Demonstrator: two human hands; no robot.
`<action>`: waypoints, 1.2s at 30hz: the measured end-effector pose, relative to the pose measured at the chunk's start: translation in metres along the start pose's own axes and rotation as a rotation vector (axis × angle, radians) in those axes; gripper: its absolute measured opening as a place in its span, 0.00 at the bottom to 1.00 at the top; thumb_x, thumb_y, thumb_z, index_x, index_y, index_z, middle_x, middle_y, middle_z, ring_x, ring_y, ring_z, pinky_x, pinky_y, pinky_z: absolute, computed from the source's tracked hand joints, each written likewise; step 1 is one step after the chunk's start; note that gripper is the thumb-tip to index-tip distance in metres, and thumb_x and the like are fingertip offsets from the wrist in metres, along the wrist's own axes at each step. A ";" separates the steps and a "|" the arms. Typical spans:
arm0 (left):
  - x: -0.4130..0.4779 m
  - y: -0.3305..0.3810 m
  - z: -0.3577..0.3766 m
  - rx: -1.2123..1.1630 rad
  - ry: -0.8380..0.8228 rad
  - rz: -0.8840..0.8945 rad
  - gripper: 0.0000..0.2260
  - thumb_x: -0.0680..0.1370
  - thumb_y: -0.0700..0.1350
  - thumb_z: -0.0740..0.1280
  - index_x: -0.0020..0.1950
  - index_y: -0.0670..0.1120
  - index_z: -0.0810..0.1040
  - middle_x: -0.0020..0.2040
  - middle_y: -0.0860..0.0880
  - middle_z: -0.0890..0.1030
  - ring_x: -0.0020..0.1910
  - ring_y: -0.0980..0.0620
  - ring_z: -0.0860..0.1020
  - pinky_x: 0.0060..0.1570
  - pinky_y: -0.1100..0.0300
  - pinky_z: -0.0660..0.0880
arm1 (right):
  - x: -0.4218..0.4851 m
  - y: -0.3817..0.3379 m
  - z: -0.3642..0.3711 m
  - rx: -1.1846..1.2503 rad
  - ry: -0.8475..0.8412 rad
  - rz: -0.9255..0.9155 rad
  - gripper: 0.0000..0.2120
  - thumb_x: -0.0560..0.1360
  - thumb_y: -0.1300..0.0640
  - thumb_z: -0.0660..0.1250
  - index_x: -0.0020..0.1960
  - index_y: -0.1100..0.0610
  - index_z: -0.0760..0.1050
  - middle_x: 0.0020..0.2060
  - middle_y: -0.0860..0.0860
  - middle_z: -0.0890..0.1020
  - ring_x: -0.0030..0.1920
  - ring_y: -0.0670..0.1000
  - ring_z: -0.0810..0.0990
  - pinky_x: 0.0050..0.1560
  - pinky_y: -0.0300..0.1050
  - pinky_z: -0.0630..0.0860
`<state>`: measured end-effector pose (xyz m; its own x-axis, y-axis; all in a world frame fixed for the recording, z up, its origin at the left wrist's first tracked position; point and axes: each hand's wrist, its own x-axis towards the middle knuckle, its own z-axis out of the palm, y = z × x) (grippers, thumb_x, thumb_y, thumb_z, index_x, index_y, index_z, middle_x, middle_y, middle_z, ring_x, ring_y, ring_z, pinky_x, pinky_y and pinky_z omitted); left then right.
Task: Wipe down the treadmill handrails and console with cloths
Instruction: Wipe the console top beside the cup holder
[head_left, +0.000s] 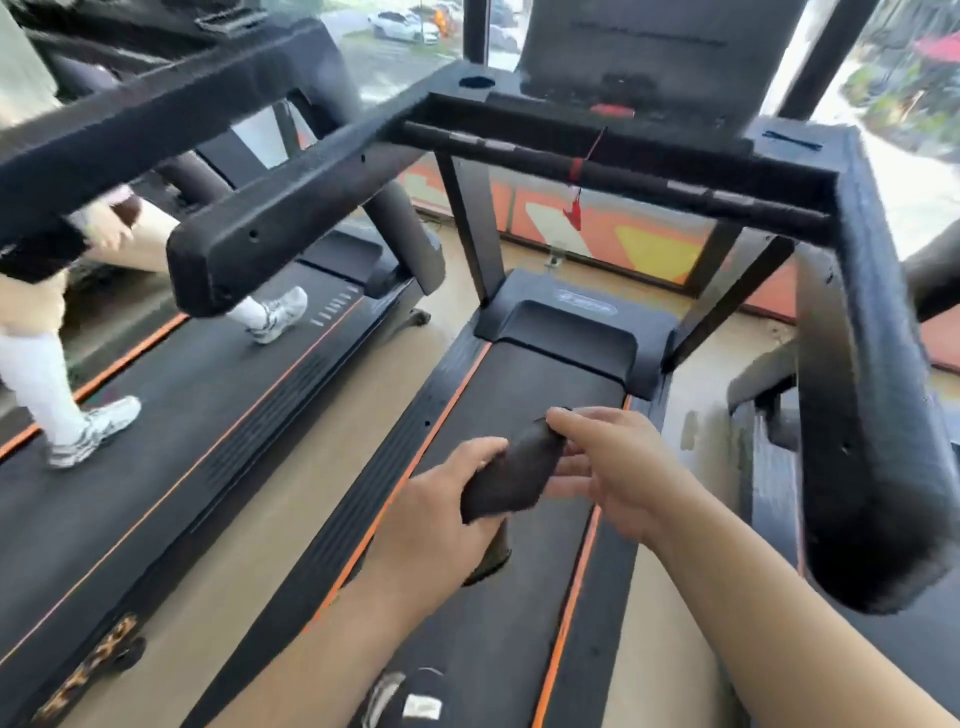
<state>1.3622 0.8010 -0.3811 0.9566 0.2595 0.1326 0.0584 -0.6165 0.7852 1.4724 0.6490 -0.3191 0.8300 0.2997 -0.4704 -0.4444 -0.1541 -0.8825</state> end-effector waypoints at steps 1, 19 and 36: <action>0.031 -0.005 -0.012 -0.006 -0.022 -0.018 0.21 0.75 0.46 0.75 0.62 0.64 0.74 0.51 0.64 0.84 0.51 0.62 0.81 0.50 0.64 0.75 | 0.023 -0.015 0.004 -0.090 0.085 -0.030 0.11 0.80 0.59 0.69 0.60 0.61 0.75 0.49 0.64 0.84 0.39 0.59 0.85 0.44 0.58 0.86; 0.374 0.134 -0.199 -0.465 -0.267 -0.170 0.18 0.76 0.43 0.75 0.63 0.59 0.80 0.55 0.56 0.85 0.56 0.57 0.83 0.59 0.51 0.81 | 0.157 -0.337 0.033 -0.214 0.066 -0.311 0.06 0.77 0.55 0.74 0.46 0.57 0.81 0.37 0.53 0.85 0.37 0.48 0.81 0.37 0.38 0.77; 0.647 0.091 -0.181 -0.436 0.030 -0.353 0.05 0.82 0.49 0.68 0.49 0.52 0.82 0.45 0.52 0.86 0.49 0.53 0.84 0.50 0.57 0.82 | 0.460 -0.468 0.030 -0.562 0.120 -0.396 0.03 0.78 0.54 0.69 0.49 0.51 0.81 0.42 0.43 0.84 0.42 0.40 0.81 0.47 0.39 0.75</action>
<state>1.9350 1.0468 -0.1142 0.8913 0.4198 -0.1716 0.2443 -0.1256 0.9615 2.0524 0.8872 -0.1221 0.9396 0.3325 -0.0816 0.1139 -0.5283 -0.8414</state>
